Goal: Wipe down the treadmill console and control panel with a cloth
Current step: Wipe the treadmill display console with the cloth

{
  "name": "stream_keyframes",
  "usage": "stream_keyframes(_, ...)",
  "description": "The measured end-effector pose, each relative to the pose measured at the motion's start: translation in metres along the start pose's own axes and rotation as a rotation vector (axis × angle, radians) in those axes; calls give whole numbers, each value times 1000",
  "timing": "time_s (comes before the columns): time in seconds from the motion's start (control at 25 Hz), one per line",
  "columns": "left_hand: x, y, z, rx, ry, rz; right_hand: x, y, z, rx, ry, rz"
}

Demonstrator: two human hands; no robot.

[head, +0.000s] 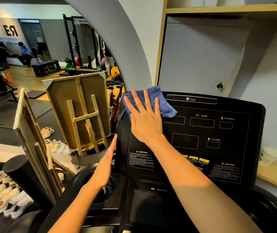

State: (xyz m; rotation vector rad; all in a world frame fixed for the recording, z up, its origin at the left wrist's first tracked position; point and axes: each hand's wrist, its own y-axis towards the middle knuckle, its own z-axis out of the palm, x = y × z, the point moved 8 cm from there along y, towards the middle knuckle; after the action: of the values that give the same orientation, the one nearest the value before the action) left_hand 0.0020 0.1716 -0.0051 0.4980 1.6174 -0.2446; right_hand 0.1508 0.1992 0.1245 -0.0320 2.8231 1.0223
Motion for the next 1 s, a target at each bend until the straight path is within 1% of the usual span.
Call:
stream_keyframes(0.24,-2,0,3,-26,20,-7,-77,-21,-19,-31,-85,71)
stream_keyframes(0.36,0,-1,3,-30,35,-11,-126,-37,-30,-19,-103,163)
stream_keyframes(0.48,1,0,3,-50,43,-1,-158,-54,-36,-5,-111,259)
stream_keyframes(0.6,4,0,4,-60,39,-1,-160,-64,-37,-8,-83,328)
stream_keyframes(0.76,1,0,6,-69,27,12,-147,-80,-31,-6,-22,404)
stream_keyframes(1.0,5,1,6,-59,32,36,-118,-132,-7,89,-6,383)
